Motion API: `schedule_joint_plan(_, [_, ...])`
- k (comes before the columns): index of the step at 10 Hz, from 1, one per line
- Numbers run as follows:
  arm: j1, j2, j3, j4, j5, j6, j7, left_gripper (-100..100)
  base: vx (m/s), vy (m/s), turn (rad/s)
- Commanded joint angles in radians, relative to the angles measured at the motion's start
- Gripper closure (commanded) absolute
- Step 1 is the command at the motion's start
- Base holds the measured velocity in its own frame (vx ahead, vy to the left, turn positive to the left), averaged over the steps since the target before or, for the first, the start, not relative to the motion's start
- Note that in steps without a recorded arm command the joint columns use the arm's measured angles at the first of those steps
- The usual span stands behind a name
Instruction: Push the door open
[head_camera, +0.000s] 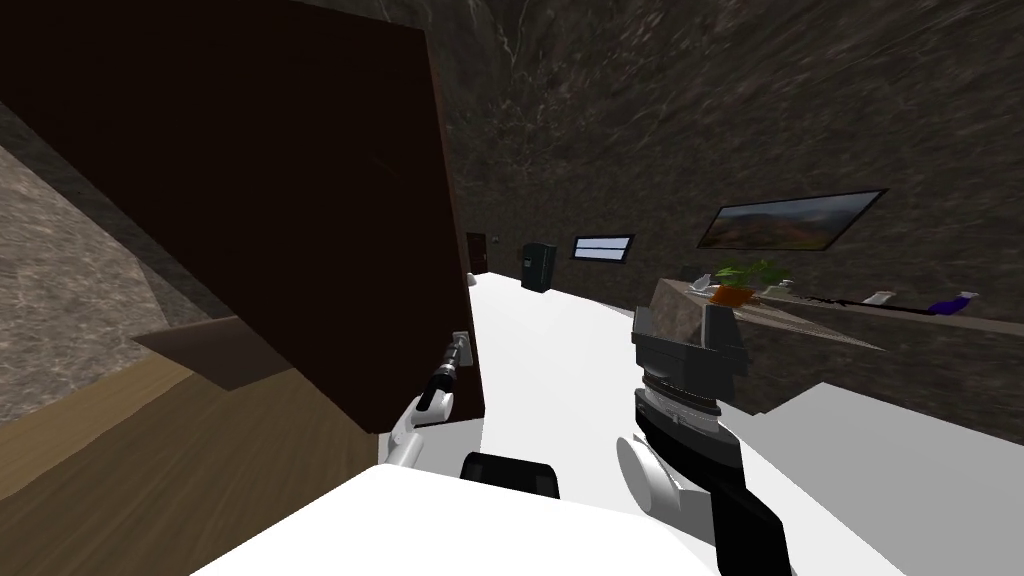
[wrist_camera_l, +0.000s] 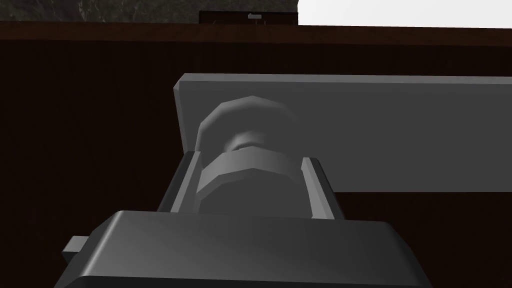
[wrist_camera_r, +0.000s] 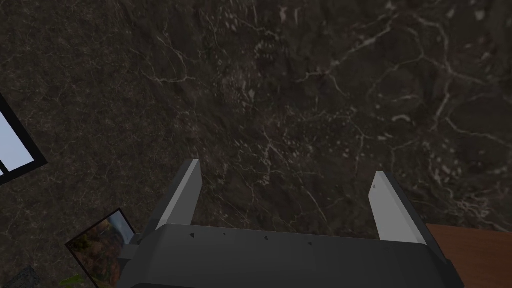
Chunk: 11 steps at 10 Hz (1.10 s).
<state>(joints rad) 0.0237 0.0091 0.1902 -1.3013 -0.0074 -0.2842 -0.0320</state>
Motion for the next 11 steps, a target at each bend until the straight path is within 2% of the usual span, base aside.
schedule_joint_plan(1, [0.003, 0.014, 0.024, -0.017, 0.006, -0.001, 0.001, 100, 0.176, -0.072, 0.061])
schedule_joint_plan(3, [0.006, 0.009, 0.045, -0.023, 0.011, 0.002, -0.001, 100, 0.212, -0.082, 0.053])
schedule_joint_plan(5, [0.009, -0.009, 0.070, -0.030, 0.016, 0.006, -0.003, 100, 0.204, -0.072, 0.092])
schedule_joint_plan(7, [0.011, -0.038, 0.092, -0.036, 0.021, 0.009, -0.006, 100, 0.200, -0.059, 0.055])
schedule_joint_plan(8, [0.016, -0.028, 0.083, -0.031, 0.019, 0.009, -0.005, 100, 0.086, -0.023, 0.032])
schedule_joint_plan(9, [0.019, -0.004, 0.108, -0.040, 0.024, 0.009, -0.007, 100, 0.138, -0.051, 0.023])
schedule_joint_plan(11, [0.024, 0.007, 0.126, -0.045, 0.028, 0.010, -0.009, 100, 0.190, -0.053, 0.059])
